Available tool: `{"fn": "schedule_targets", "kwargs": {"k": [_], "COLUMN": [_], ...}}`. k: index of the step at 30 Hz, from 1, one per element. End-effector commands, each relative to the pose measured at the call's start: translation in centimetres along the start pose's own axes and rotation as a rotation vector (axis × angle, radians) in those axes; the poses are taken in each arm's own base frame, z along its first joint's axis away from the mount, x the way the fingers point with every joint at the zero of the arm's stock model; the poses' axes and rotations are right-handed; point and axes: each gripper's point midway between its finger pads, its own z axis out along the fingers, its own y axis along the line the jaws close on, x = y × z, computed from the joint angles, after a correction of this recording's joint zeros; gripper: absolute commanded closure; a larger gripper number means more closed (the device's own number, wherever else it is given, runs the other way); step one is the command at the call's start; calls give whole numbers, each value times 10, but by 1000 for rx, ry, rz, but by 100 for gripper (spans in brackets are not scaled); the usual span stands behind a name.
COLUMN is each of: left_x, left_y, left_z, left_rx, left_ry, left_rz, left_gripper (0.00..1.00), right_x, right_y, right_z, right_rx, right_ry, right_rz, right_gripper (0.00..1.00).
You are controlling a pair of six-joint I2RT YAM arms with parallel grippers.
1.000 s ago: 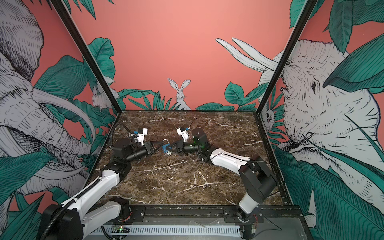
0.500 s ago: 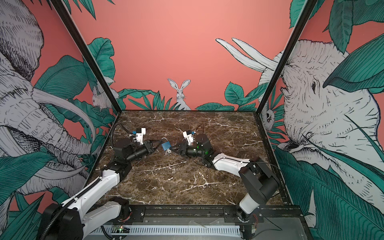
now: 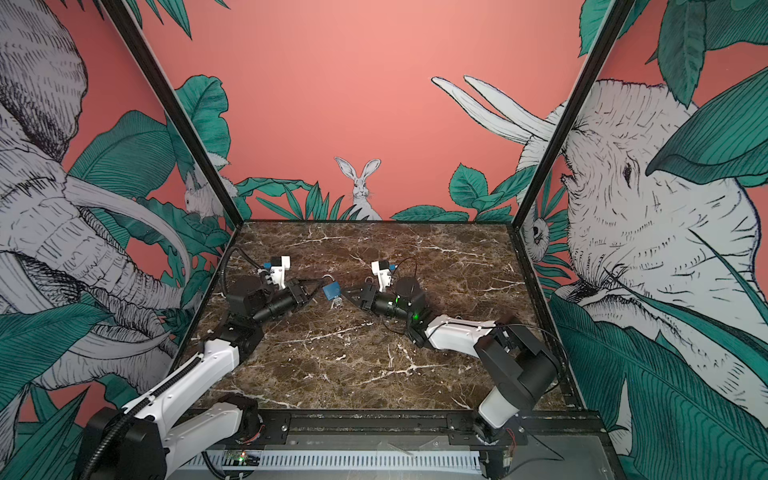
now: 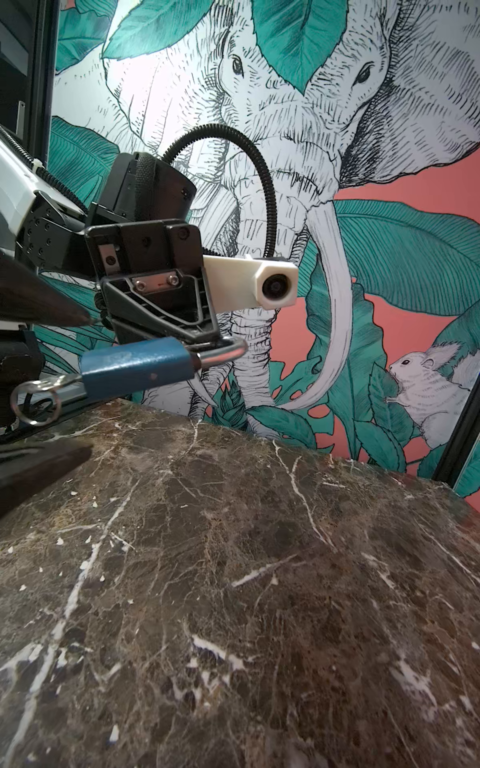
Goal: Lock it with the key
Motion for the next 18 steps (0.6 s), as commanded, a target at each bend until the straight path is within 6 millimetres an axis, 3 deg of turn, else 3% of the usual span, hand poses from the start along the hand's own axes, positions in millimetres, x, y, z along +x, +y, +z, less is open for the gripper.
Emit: {"fn": "schedule_targets", "kwargs": {"k": [1,18], "left_x": [-20,-21], "left_y": [-26,-21], "left_z": [-3,-5], "left_rx": [68,59], "left_ry": [-76,-96], "left_rz": [39,19], "left_gripper": [100,100], "right_x": [-3,5], "right_y": [8,12], "right_z": [8,21], "right_rx": [-35,-73], "right_ry": [-31,-31], "right_rz": [-25,-16], "right_gripper": [56,66]}}
